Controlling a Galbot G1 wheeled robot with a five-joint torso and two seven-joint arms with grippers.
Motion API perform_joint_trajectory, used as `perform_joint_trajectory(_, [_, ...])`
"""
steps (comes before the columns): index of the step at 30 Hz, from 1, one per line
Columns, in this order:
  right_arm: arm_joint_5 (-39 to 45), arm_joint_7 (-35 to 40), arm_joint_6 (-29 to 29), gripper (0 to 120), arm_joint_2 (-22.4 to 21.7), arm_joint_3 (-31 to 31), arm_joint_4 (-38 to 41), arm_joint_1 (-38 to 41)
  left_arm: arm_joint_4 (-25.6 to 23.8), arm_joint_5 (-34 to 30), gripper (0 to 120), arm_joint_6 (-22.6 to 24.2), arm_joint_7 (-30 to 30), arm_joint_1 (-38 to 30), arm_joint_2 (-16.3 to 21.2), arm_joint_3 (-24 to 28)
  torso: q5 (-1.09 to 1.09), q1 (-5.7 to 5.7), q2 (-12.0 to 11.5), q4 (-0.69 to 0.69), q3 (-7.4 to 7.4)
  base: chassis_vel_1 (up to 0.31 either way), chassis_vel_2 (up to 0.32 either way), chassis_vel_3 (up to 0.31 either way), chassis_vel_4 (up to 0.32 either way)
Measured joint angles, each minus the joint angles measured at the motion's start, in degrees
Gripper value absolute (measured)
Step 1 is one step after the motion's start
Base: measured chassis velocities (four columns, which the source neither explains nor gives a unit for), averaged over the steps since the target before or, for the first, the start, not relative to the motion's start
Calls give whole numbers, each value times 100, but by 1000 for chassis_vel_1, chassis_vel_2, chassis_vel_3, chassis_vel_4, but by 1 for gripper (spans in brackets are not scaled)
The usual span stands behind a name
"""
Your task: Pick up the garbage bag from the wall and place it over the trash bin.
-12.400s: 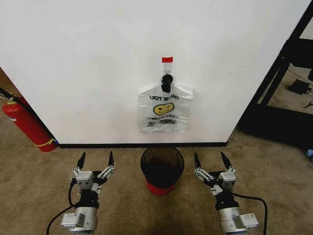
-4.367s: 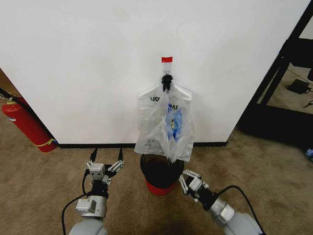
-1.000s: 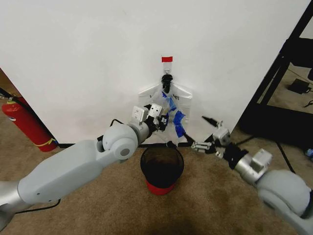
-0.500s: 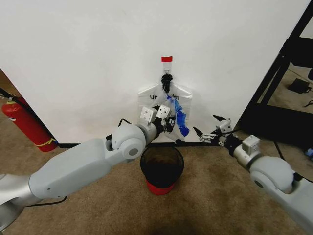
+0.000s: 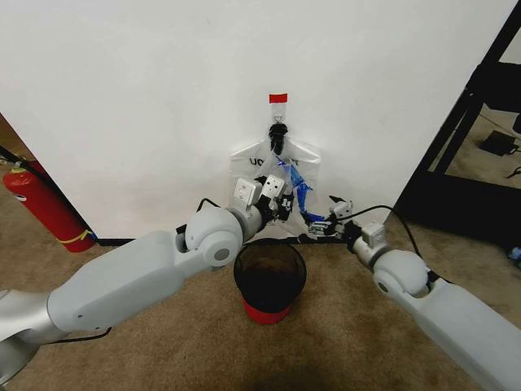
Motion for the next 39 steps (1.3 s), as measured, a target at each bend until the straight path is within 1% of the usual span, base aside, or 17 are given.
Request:
perform_joint_trajectory(3, [-23,3,-19,81,21,-52,-43,19,-20,-3,0,0,0,12,0,-5,0,0,0,0,0,0,0,0,0])
perform_joint_trajectory(4, [-23,3,-19,81,21,-52,-43,19,-20,-3,0,0,0,12,0,-5,0,0,0,0,0,0,0,0,0])
perform_joint_trajectory(5, [-27,3,-20,79,21,-65,-47,19,-25,-4,0,0,0,18,0,-6,0,0,0,0,0,0,0,0,0])
perform_joint_trajectory(6, [-34,3,-22,73,19,-85,-47,18,-26,-5,0,0,1,22,-2,-7,0,0,0,0,0,0,0,0,0])
perform_joint_trajectory(11, [-48,4,-29,53,39,-132,-69,27,-26,-13,0,-12,5,9,-21,-7,0,0,0,0,0,0,0,0,0])
perform_joint_trajectory(12, [-48,4,-29,53,39,-132,-69,27,-26,-13,0,-12,5,9,-21,-7,0,0,0,0,0,0,0,0,0])
perform_joint_trajectory(13, [-51,5,-29,50,51,-137,-77,28,-27,-17,0,-17,6,6,-16,-7,1,0,0,0,0,0,0,0,0])
perform_joint_trajectory(17, [-62,20,-28,31,77,-164,-97,21,-58,-23,0,-33,25,42,62,-6,0,0,0,1,0,0,0,0,0])
perform_joint_trajectory(18, [-62,20,-28,31,77,-164,-97,21,-58,-23,0,-33,25,42,62,-6,0,0,0,1,0,0,0,0,0])
perform_joint_trajectory(19, [-63,30,-21,28,83,-167,-105,13,-59,-23,0,-34,27,54,63,-12,1,0,0,2,0,0,0,0,0])
perform_joint_trajectory(23, [-45,77,-2,9,72,-158,-63,-41,-75,-23,0,-38,27,65,35,-51,1,0,0,0,0,0,0,0,0])
perform_joint_trajectory(24, [-32,76,14,6,55,-150,-37,-56,-80,-23,0,-38,27,65,34,-53,1,0,0,0,0,0,0,0,0])
perform_joint_trajectory(25, [-32,76,14,6,55,-150,-37,-56,-80,-23,0,-38,27,65,34,-53,1,0,0,0,0,0,0,0,0])
perform_joint_trajectory(27, [7,74,48,0,12,-110,27,-99,-92,-22,0,-40,23,92,33,-69,0,0,0,0,0,0,0,0,0])
perform_joint_trajectory(34, [216,135,57,0,-74,146,327,-352,-214,0,0,-45,-10,398,91,-271,1,0,0,1,0,0,0,0,0])
perform_joint_trajectory(38, [337,113,65,0,-244,657,890,-986,-494,69,0,-62,-85,944,195,-588,-1,-1,0,-1,-1,0,0,0,0])
perform_joint_trajectory(39, [337,113,65,0,-244,657,890,-986,-494,69,0,-62,-85,944,195,-588,-1,-1,0,-1,-1,0,0,0,0])
